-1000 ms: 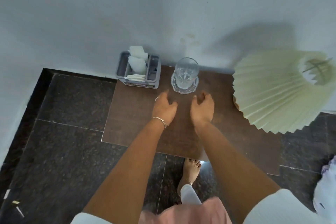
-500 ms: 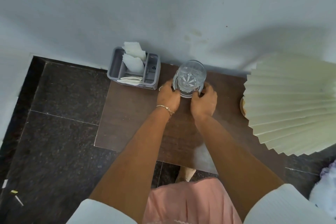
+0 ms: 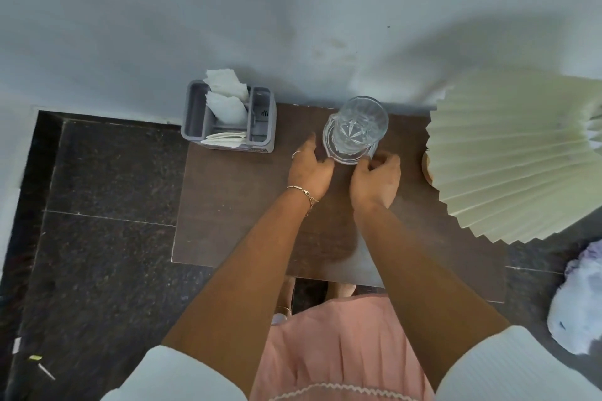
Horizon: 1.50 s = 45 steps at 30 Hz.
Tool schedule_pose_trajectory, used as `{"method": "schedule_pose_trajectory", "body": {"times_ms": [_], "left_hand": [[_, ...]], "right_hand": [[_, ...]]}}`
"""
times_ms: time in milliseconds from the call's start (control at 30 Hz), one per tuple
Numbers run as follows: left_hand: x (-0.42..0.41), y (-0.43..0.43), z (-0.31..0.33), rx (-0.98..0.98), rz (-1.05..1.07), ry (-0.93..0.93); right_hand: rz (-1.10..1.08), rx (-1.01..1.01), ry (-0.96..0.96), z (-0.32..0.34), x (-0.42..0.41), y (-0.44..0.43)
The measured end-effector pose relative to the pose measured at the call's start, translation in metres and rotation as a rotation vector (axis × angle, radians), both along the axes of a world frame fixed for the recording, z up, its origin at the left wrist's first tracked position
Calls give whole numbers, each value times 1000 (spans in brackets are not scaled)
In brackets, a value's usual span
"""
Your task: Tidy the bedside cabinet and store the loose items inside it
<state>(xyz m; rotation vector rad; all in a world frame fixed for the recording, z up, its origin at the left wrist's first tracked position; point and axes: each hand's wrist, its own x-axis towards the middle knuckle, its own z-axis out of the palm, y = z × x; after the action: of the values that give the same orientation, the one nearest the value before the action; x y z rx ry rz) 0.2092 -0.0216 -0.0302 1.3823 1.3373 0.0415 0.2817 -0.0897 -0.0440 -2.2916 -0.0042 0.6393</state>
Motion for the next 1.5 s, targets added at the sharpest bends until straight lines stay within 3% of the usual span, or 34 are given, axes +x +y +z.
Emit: {"method": "schedule_pose_trajectory", "body": {"times_ms": [100, 300, 400, 467, 533, 667, 800, 1267, 1500], "left_hand": [[-25, -7, 4, -4, 208, -19], [-92, 5, 3, -81, 851, -31], [-115, 32, 14, 60, 964, 78], [-123, 50, 23, 153, 948, 128], [-126, 66, 29, 205, 890, 53], [-128, 88, 34, 88, 687, -113], [-133, 96, 38, 58, 528, -70], [-133, 82, 36, 3, 471, 34], [-123, 65, 62, 119, 338, 155]], "right_hand": [[-93, -17, 97, 6, -27, -5], [14, 46, 179, 24, -75, 10], [129, 112, 165, 31, -86, 36], [196, 166, 171, 34, -89, 55], [256, 202, 184, 38, -91, 70], [288, 206, 191, 40, -92, 89], [241, 197, 262, 38, -93, 96], [300, 114, 266, 47, -89, 75], [344, 112, 240, 71, -86, 54]]}}
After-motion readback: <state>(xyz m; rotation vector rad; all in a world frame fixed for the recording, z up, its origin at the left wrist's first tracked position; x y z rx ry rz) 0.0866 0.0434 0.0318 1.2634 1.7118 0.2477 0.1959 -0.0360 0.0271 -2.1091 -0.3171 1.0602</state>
